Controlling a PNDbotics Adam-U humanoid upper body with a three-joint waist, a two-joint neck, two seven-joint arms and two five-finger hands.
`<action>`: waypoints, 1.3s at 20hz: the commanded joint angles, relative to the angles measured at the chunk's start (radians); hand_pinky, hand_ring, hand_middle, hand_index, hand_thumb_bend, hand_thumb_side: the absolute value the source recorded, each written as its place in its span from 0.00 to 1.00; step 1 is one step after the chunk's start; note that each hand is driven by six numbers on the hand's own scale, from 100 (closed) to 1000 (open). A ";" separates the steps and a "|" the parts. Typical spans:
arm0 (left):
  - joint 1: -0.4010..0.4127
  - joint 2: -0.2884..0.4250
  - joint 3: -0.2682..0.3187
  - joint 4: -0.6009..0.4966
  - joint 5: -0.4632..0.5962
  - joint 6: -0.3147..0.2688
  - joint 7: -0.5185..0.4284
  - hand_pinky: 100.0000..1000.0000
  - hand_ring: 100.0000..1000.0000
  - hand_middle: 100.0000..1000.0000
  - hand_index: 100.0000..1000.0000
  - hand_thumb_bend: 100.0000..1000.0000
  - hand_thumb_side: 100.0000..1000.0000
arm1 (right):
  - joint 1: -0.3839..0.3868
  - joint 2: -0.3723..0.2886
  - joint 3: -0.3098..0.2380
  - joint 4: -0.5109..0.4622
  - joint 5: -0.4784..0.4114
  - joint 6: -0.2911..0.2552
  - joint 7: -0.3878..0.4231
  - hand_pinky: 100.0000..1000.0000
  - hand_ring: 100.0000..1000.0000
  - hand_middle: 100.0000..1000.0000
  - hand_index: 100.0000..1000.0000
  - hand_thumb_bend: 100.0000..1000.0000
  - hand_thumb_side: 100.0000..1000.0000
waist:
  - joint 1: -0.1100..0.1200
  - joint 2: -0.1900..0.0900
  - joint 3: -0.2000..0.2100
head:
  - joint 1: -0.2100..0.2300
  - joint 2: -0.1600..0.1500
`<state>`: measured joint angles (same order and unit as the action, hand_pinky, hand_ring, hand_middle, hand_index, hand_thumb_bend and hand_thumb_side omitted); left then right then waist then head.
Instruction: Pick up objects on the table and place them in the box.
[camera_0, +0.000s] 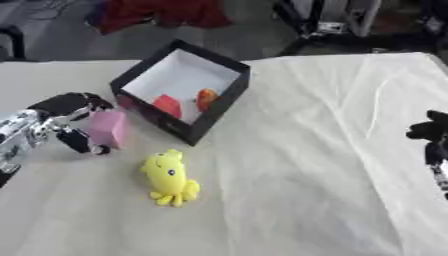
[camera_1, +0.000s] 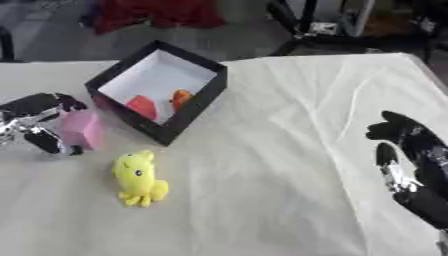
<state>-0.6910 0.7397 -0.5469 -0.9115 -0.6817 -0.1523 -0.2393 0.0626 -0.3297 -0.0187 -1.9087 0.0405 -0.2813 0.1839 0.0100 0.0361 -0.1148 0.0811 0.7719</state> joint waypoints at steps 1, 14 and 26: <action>-0.023 0.007 0.033 0.056 -0.055 -0.048 -0.050 0.81 0.78 0.76 0.89 0.54 0.14 | -0.003 -0.009 -0.010 -0.021 -0.001 0.002 -0.003 0.88 0.72 0.68 0.88 0.00 0.45 | 0.010 -0.025 0.003 | -0.001 -0.002; -0.097 -0.052 0.160 0.155 -0.193 -0.190 -0.258 0.80 0.74 0.70 0.84 0.48 0.11 | 0.004 0.003 -0.008 -0.016 -0.003 0.003 0.000 0.88 0.71 0.67 0.88 0.00 0.45 | 0.003 -0.030 0.010 | -0.011 -0.002; -0.117 -0.009 0.246 -0.067 -0.038 -0.054 -0.448 0.76 0.62 0.50 0.68 0.46 0.12 | 0.006 0.008 -0.009 -0.012 0.000 0.002 -0.002 0.88 0.71 0.67 0.88 0.00 0.45 | 0.003 -0.033 0.013 | -0.016 -0.002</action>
<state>-0.7824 0.6866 -0.3225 -0.9363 -0.7409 -0.2220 -0.6676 0.0722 -0.3123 -0.0238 -1.9080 0.0400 -0.2777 0.1812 0.0100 0.0269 -0.1031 0.0678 0.7719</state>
